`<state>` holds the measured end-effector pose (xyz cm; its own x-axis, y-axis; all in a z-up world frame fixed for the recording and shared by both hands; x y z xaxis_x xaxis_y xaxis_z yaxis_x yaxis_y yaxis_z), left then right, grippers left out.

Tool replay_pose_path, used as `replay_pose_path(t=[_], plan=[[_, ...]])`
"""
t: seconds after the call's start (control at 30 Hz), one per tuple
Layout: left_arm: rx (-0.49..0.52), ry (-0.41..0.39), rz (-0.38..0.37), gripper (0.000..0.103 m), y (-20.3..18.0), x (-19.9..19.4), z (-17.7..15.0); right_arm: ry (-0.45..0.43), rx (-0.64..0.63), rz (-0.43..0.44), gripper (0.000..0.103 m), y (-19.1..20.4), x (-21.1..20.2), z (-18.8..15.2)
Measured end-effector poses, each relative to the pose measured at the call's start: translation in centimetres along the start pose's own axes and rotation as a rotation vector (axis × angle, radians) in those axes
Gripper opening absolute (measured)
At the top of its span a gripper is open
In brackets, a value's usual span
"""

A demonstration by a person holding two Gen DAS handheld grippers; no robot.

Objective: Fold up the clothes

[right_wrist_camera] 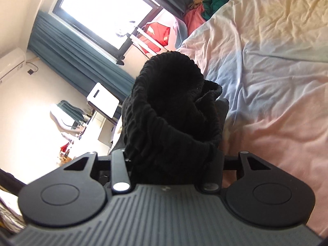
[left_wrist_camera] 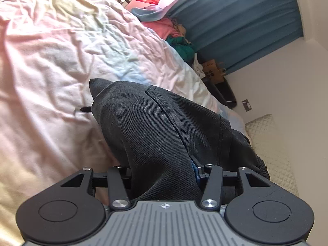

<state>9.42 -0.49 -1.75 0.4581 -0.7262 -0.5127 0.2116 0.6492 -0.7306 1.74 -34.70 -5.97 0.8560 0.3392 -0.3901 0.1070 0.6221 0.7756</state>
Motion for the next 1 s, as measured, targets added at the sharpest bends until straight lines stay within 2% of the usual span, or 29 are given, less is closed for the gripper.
replay_pose_path(t=[0.1, 0.2, 0.3, 0.4, 0.53, 0.6, 0.73, 0.9, 1.0], plan=[[0.04, 0.0, -0.036, 0.05, -5.1, 3.6, 2.2, -0.054, 0.05, 0.005, 0.05, -1.9, -1.7, 5.3], [0.087, -0.006, -0.068, 0.05, -10.4, 9.2, 4.2, -0.117, 0.11, 0.018, 0.05, -4.3, -3.3, 11.0], [0.114, 0.008, -0.109, 0.05, -15.3, 16.7, 5.2, -0.209, 0.171, 0.03, 0.05, -8.0, -4.7, 17.4], [0.129, 0.034, -0.149, 0.05, -19.7, 25.1, 6.3, -0.274, 0.185, -0.008, 0.05, -11.8, -5.7, 22.8], [0.123, 0.092, -0.18, 0.05, -22.2, 35.8, 5.8, -0.34, 0.204, -0.087, 0.05, -17.7, -6.6, 28.4], [0.121, 0.126, -0.185, 0.05, -22.4, 40.0, 5.0, -0.368, 0.226, -0.125, 0.05, -20.8, -6.6, 29.7], [0.115, 0.213, -0.154, 0.05, -20.6, 46.4, 3.0, -0.383, 0.292, -0.187, 0.05, -26.7, -5.8, 28.8], [0.223, 0.281, -0.153, 0.051, -17.9, 48.5, 0.8, -0.331, 0.365, -0.217, 0.05, -32.3, -4.8, 24.3], [0.313, 0.259, -0.157, 0.053, -16.8, 48.4, -0.9, -0.348, 0.385, -0.22, 0.052, -33.7, -4.7, 20.9]])
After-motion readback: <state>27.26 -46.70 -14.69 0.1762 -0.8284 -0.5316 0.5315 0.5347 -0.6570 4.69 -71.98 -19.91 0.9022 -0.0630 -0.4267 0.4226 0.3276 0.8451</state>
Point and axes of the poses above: each gripper's, at about its wrist camera, not at the fingertips, and x roughly the way its jaws point, y to its left, z to its top, the point moved 2 cm from there along x, roughly the way its jaws point, and after that the axes turned 2 degrees about x, right-handed, at the moved point
